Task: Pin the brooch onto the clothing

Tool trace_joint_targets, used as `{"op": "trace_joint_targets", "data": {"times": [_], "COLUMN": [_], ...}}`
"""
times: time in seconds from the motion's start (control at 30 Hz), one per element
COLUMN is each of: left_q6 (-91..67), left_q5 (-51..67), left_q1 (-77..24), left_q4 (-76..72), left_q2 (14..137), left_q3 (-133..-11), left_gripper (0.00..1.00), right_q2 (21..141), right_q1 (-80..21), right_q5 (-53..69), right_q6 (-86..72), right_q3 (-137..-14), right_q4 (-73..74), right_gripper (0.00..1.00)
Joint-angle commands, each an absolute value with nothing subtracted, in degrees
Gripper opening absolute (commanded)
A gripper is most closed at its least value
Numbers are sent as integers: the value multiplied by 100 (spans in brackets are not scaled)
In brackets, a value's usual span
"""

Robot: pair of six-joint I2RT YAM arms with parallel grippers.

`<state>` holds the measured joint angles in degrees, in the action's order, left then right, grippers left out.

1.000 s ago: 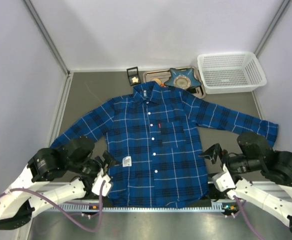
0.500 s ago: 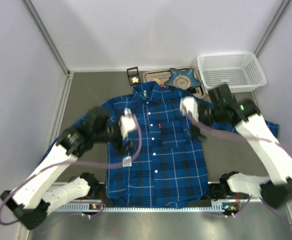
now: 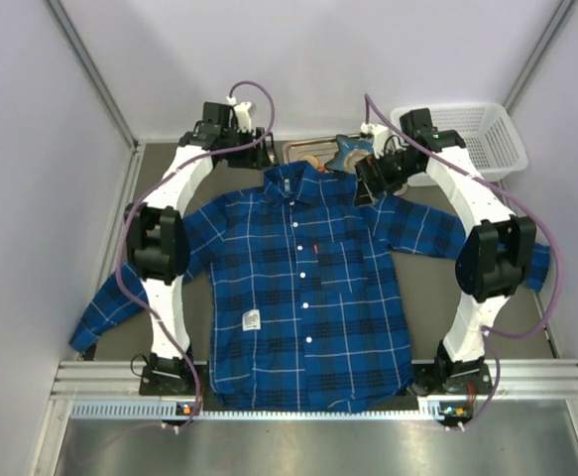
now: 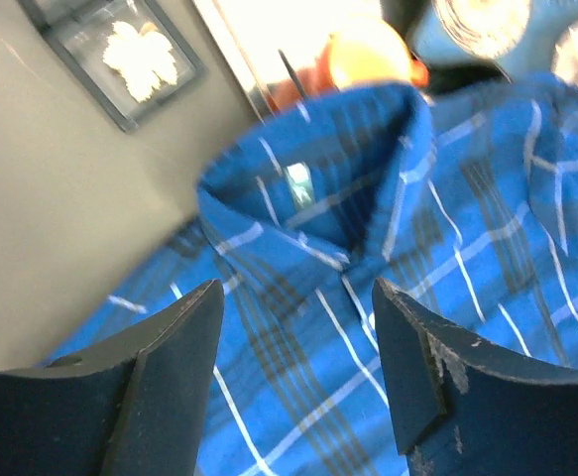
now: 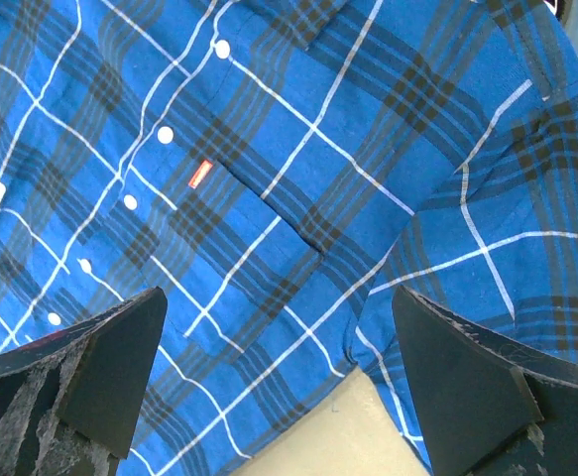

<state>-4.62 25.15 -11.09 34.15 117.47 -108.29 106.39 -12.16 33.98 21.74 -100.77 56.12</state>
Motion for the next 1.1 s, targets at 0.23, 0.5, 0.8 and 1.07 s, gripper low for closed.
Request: {"op": "trace_joint_targets", "data": {"times": [0.23, 0.5, 0.8, 1.07], "left_q6": [-1696, -2302, -3488, -3753], "left_q5": [1125, 1503, 2013, 1987], "left_q1": [-1204, -1072, -756, -694], "left_q4": [1566, -262, -1837, -1863], "left_q2": [12946, 13210, 13508, 13939], "left_q3": [-11812, -11084, -10397, -10608], "left_gripper": [59, 53, 46, 42], "right_q2": [10758, 10872, 10846, 10872], "right_q1": [-1125, -1125, -1116, -1125], "right_q5": [3463, 3472, 3401, 3261], "right_q6": [1283, 1213, 1231, 1204], "right_q3": [-10213, -10248, -10143, -10116], "right_q4": [5115, 5098, 5124, 5133], "right_gripper": [99, 99, 99, 99]}}
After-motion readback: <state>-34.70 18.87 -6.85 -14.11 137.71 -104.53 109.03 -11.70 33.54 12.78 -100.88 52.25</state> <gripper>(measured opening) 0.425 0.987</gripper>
